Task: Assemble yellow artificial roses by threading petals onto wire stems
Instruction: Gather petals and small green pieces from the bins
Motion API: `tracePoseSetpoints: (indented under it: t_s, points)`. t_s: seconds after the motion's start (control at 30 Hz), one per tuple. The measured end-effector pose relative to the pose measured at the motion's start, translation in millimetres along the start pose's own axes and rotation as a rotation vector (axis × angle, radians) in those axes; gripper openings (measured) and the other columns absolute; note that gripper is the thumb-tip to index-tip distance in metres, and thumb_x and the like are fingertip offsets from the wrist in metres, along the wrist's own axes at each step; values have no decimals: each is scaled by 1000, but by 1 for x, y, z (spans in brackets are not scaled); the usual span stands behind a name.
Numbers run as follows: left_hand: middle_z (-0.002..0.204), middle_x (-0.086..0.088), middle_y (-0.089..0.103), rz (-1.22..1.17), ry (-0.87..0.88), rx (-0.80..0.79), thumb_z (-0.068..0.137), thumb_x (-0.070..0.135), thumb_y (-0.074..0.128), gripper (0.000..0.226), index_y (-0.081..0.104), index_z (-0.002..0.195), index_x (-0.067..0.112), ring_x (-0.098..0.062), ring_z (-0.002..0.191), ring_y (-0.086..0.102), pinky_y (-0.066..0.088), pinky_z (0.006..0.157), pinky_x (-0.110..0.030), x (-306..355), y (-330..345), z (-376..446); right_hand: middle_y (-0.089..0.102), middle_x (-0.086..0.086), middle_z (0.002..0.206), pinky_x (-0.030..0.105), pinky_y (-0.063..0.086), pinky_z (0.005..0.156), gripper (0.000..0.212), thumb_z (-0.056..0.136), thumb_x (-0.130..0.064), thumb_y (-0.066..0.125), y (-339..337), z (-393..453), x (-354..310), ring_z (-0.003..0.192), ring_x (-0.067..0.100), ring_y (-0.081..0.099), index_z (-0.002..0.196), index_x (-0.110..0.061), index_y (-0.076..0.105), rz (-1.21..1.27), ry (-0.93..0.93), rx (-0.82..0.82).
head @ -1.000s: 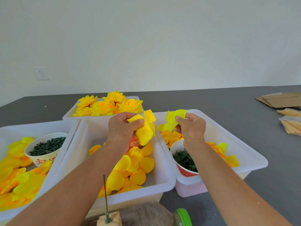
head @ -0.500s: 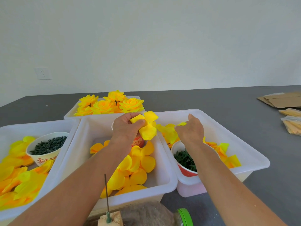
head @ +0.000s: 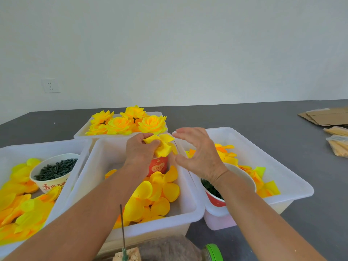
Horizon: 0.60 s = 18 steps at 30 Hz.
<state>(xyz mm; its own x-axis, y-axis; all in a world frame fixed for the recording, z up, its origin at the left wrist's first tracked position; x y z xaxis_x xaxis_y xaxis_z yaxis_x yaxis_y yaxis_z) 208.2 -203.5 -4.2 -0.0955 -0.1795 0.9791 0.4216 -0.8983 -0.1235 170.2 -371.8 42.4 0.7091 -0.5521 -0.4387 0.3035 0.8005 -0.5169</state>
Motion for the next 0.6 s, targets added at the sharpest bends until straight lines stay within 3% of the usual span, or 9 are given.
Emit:
tracePoseSetpoints:
  t_s: [0.07, 0.13, 0.27, 0.37, 0.43, 0.6]
  points:
    - [85, -8, 62, -11, 0, -31, 80, 15, 71, 23, 65, 102, 15, -26, 83, 61, 55, 81, -44, 1, 4, -3, 64, 6, 112, 25, 39, 92, 46, 61, -10, 81, 12, 0, -9, 107, 26, 51, 106, -11, 71, -27, -71, -90]
    - [82, -8, 61, -39, 6, -74, 80, 16, 72, 23, 64, 101, 16, -26, 80, 62, 55, 81, -45, 3, 9, -6, 67, 10, 105, 37, 46, 86, 30, 67, -4, 76, 17, 0, -19, 99, 32, 56, 97, -7, 74, -43, -140, -105]
    - [101, -18, 67, -361, -59, -248, 87, 25, 64, 38, 54, 119, 8, -27, 75, 71, 57, 77, -40, 10, 25, -18, 70, 12, 86, 33, 49, 74, 11, 84, -3, 62, 1, 4, -10, 82, 26, 61, 85, 1, 72, 44, -49, 51]
    - [106, -19, 66, -497, -56, -345, 89, 27, 60, 45, 44, 125, 7, -31, 80, 71, 59, 69, -34, 20, 33, -26, 44, -6, 51, 23, 32, 53, 34, 88, -9, 62, -8, 4, 17, 52, 10, 36, 55, -11, 54, 168, 170, 109]
    - [102, -17, 66, -458, -20, -349, 86, 20, 64, 42, 42, 120, 7, -29, 78, 71, 58, 63, -30, 24, 33, -31, 28, -8, 42, 18, 22, 47, 48, 83, -15, 69, -14, 2, 27, 46, 8, 26, 46, -24, 39, 235, 268, 175]
    - [91, -23, 66, -292, 129, -389, 81, 9, 69, 26, 54, 98, -5, -22, 74, 70, 57, 65, -26, 32, 36, -38, 32, -10, 38, 13, 23, 43, 46, 68, -30, 80, -16, -2, 34, 43, 6, 27, 44, -22, 42, 285, 344, 231]
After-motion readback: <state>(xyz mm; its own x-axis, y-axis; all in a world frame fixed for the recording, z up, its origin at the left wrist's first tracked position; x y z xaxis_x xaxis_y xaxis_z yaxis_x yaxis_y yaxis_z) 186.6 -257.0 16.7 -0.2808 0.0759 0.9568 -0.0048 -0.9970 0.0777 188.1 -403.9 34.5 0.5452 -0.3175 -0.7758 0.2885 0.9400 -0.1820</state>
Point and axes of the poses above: each hand's wrist, its own z-axis towards the middle knuckle, its own y-axis out of the palm, x = y × z, the point moved 9 cm from there along z, towards the middle knuckle
